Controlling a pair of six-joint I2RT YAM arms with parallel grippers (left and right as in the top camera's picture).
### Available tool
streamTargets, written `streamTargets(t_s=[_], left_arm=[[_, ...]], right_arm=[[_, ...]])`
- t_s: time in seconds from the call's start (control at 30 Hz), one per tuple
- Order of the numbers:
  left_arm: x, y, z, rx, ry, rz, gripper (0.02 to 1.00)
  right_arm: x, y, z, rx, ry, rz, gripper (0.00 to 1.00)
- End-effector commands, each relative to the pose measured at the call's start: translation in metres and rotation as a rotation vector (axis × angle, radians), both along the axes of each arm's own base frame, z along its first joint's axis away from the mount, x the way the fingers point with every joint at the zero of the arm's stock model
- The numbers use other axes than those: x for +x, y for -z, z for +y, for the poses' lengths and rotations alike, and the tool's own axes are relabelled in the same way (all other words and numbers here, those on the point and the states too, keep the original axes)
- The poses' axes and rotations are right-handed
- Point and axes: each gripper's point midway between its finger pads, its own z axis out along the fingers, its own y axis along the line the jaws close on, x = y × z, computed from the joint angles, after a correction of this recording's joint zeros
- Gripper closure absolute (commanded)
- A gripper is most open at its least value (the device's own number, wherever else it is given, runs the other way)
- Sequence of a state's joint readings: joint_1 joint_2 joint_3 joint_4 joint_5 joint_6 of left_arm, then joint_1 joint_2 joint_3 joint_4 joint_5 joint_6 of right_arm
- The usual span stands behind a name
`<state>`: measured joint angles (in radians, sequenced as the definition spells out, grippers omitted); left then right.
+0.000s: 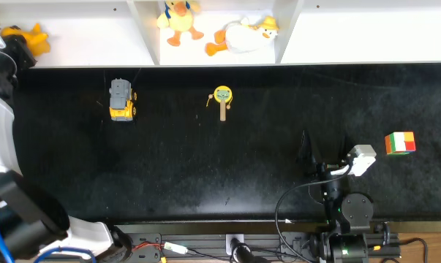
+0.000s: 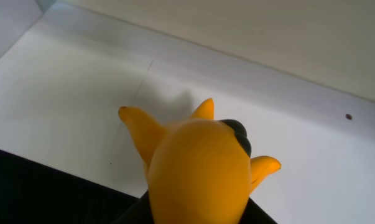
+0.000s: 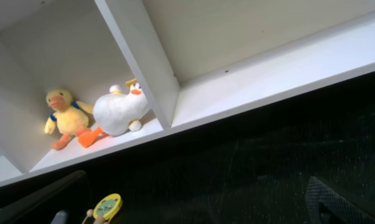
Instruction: Store Toys
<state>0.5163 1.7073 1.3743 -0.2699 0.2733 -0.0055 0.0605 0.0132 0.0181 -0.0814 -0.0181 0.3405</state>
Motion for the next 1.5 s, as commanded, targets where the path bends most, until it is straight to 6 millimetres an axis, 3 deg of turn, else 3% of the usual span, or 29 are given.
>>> streamTargets(t_s=[0.03,0.37,0.73,1.23,1.5], left_arm=[[0.015,-0.006,0.003,-0.014,-0.004,0.001,0.851],[0.027,-0.004,-0.002,-0.069,0.015,0.012,0.851],[0.029,0.018,-0.004,-0.073,0.029,0.064,0.847],[0.043,0.026,0.000,0.015,0.017,0.066,0.415],[0.049,0.021,0.003,0.032,0.016,0.031,0.308]], right_arm=[[0.001,0.005,0.000,0.003,0.004,0.009,0.005],[0.001,0.005,0.000,0.003,0.004,0.009,0.007],[0.001,0.005,0.000,0.003,0.004,0.009,0.005],[0.001,0.005,0.000,0.003,0.004,0.009,0.005],[0.001,0.005,0.000,0.003,0.004,0.009,0.005]])
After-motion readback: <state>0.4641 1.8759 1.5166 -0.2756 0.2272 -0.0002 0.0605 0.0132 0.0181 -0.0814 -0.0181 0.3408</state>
